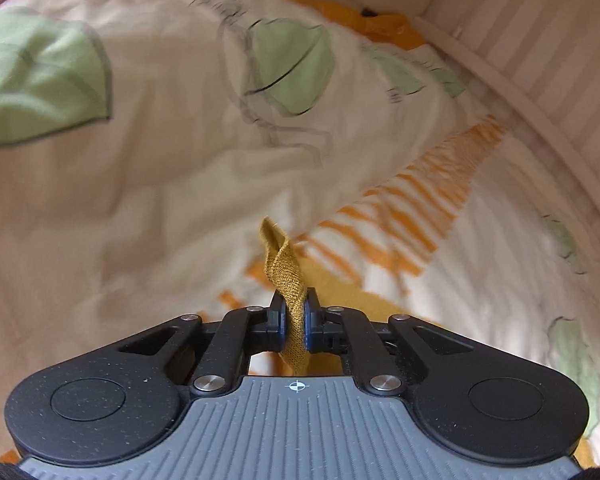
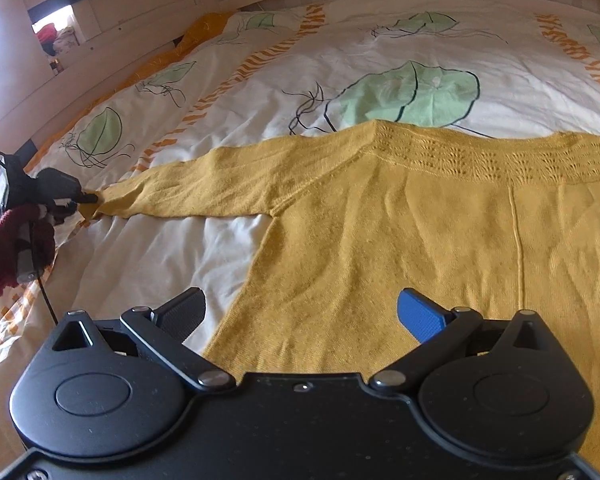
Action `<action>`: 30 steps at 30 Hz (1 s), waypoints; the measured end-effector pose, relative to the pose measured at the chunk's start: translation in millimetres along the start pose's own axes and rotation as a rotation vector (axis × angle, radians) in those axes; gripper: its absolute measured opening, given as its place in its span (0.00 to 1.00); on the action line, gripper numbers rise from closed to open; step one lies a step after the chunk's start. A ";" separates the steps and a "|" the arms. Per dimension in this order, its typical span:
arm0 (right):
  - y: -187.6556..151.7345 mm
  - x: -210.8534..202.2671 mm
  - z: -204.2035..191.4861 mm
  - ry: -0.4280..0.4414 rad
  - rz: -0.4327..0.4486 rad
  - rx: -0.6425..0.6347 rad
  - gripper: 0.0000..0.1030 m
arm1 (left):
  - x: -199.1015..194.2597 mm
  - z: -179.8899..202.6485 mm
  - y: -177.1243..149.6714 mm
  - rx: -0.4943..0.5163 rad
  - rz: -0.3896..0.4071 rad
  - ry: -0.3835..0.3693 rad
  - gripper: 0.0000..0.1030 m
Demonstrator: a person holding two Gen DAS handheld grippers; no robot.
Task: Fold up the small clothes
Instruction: 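Lift the sleeve with the left tool and lay it across the sweater body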
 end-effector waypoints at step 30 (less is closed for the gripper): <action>-55.3 -125.6 120.5 -0.179 0.118 0.183 0.99 | -170.4 423.2 -154.1 0.446 -0.021 -0.636 0.07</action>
Point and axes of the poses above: each gripper's, at about its wrist camera, not at the fingertips, and x roughly the way its jaws point, z to its right, y to its top, the point moved 4 cm from there along x, roughly the way its jaws point, and after that the axes turned 7 degrees about y, right-handed, at the moved point
